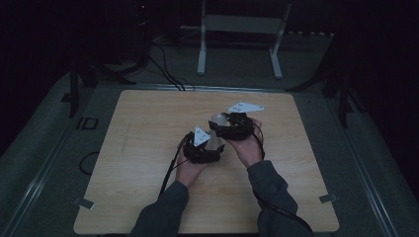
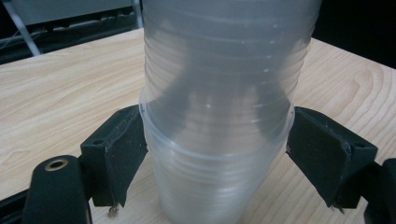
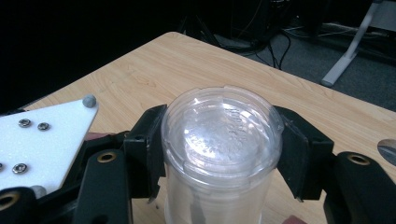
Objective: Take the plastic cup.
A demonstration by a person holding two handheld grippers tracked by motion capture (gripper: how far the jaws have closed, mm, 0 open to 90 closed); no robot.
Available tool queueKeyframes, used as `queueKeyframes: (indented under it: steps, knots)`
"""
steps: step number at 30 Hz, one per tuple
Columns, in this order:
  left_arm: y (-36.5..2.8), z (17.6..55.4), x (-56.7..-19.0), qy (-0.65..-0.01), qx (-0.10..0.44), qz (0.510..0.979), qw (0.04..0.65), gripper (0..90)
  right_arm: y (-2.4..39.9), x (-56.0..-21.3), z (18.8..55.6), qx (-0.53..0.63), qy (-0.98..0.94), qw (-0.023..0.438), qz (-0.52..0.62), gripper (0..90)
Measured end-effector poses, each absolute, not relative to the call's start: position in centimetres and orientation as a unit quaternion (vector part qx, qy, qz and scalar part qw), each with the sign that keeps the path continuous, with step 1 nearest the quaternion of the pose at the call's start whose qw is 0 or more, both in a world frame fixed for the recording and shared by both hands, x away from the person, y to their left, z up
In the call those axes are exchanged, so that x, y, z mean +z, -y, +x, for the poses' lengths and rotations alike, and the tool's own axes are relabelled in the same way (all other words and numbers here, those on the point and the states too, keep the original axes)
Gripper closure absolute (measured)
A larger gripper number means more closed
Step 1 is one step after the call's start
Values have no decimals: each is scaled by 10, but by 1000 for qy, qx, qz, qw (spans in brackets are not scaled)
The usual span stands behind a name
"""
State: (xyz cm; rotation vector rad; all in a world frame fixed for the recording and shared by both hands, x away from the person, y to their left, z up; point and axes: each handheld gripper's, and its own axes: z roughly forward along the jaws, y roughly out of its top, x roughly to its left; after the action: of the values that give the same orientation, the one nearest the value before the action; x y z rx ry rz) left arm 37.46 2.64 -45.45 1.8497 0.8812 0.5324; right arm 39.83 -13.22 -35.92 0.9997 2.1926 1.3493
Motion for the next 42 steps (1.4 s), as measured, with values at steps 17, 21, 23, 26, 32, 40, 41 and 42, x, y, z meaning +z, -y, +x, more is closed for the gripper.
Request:
queueKeyframes:
  steps: [17, 21, 23, 26, 32, 40, 41, 42]
  knots:
    - [-23, 376, -455, -359, 227, 762, 490, 211, 133, -357, 400, 488, -774, 180, 362, 396]
    - [-23, 376, -456, -358, 227, 762, 489, 211, 133, -354, 400, 494, -770, 181, 361, 397]
    - [-23, 376, -456, -357, 227, 763, 488, 211, 134, -352, 400, 495, -769, 182, 360, 398]
    - [-22, 376, -456, -358, 226, 764, 487, 210, 134, -348, 399, 500, -767, 183, 359, 402]
    - [-21, 376, -458, -360, 221, 766, 485, 206, 135, -340, 398, 508, -761, 185, 359, 403]
    - [-21, 374, -457, -359, 216, 765, 488, 152, 138, -330, 397, 521, -752, 186, 360, 404]
    - [-21, 374, -457, -358, 215, 765, 489, 150, 139, -329, 397, 522, -751, 188, 359, 405]
    - [-21, 374, -456, -359, 215, 765, 489, 150, 139, -327, 396, 524, -750, 188, 359, 406]
